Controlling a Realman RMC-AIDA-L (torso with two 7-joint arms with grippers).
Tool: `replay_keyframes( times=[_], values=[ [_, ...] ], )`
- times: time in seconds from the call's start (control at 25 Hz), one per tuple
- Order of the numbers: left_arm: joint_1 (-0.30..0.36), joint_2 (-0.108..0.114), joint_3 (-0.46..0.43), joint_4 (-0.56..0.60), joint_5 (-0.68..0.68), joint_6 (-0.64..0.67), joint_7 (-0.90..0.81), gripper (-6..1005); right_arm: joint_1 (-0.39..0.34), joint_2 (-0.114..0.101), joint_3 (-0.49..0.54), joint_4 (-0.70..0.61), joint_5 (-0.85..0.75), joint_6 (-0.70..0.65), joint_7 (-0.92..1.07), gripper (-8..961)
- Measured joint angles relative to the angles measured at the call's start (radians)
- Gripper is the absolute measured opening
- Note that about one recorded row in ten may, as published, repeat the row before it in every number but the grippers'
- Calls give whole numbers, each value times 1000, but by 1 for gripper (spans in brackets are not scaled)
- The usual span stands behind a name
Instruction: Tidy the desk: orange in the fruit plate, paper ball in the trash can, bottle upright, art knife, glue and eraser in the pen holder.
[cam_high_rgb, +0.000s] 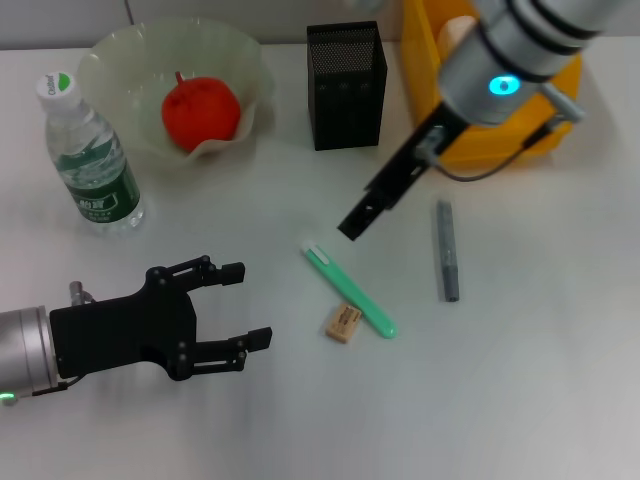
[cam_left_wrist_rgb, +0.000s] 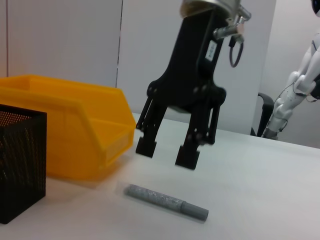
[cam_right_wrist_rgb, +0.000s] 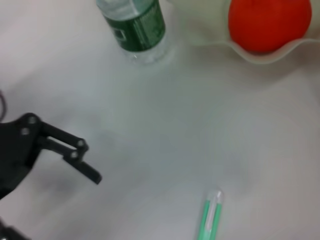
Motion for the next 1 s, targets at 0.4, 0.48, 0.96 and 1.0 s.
replay_keyframes(
  times=[0.4, 0.48, 0.96, 1.0],
  values=[
    [-1, 1, 0, -9, -4, -5, -5, 842, 122, 9, -222, 205, 54, 192, 75, 764],
    [0, 2, 0, -9, -4, -10, -6, 842, 118, 9, -253, 211, 79, 210, 74, 761],
    [-3, 0, -1, -10, -4, -28, -8, 841, 41, 9, -475, 173, 181, 300, 8, 740],
    [-3, 0, -1, -10, -4, -28, -8, 841, 41, 9, -475, 173, 181, 300, 8, 738]
  ],
)
